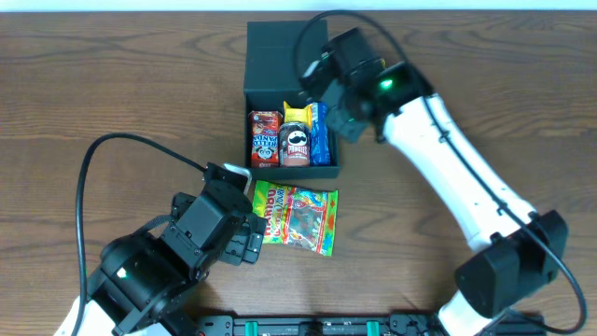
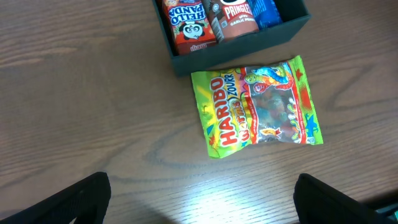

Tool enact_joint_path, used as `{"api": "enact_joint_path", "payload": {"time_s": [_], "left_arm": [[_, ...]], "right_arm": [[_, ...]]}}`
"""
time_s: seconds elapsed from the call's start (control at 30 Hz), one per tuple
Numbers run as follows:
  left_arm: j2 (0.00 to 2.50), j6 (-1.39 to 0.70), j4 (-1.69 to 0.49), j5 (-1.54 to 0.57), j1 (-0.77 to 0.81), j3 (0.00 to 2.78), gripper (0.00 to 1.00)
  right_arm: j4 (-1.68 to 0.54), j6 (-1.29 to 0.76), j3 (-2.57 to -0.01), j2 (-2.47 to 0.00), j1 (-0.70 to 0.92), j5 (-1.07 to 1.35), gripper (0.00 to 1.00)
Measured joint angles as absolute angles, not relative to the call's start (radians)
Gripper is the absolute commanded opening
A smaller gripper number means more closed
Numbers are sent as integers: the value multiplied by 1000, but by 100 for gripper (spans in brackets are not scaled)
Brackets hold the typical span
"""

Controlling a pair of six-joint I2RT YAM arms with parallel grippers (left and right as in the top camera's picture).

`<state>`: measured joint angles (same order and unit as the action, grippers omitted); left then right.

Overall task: Pack container
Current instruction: 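Move the right gripper to the yellow bar at the back right and grasp it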

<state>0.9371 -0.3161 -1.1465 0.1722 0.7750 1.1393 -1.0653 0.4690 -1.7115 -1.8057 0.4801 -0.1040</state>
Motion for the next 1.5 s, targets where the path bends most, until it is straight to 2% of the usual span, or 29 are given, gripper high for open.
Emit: {"api": "enact_joint_path", "payload": {"time_s": [0.23, 0.4, 0.43, 0.57, 0.7, 0.73, 0.77, 0.93, 1.1, 1.5], "left_arm": [[937, -316, -1147, 172, 775, 1139, 95], [937, -316, -1147, 172, 775, 1139, 95], [937, -316, -1147, 172, 775, 1139, 95], [937, -316, -1147, 172, 775, 1139, 95], [937, -316, -1147, 172, 775, 1139, 95], [937, -316, -1147, 172, 775, 1139, 95], [937, -316, -1147, 172, 775, 1139, 95], [937, -316, -1147, 172, 775, 1139, 95], [937, -316, -1147, 172, 775, 1139, 95], [937, -316, -1147, 172, 775, 1139, 95]], "right_arm": [[-1035, 591, -1716, -1812, 336, -112, 19], [-1094, 648, -1815, -1921, 265, -90, 23], [-1108, 662, -1846, -1955, 257, -91, 26], [-1131, 697, -1950, -2072, 234, -128, 50], [-1132, 720, -2031, -2148, 208, -156, 51], [-1127, 722, -2043, -2159, 201, -159, 56], [-1121, 723, -2050, -2167, 195, -160, 65], [-1080, 733, -2062, -2201, 157, -163, 86], [-1074, 736, -2062, -2246, 123, -93, 98], [-987, 740, -2062, -2384, 94, 60, 99]]}}
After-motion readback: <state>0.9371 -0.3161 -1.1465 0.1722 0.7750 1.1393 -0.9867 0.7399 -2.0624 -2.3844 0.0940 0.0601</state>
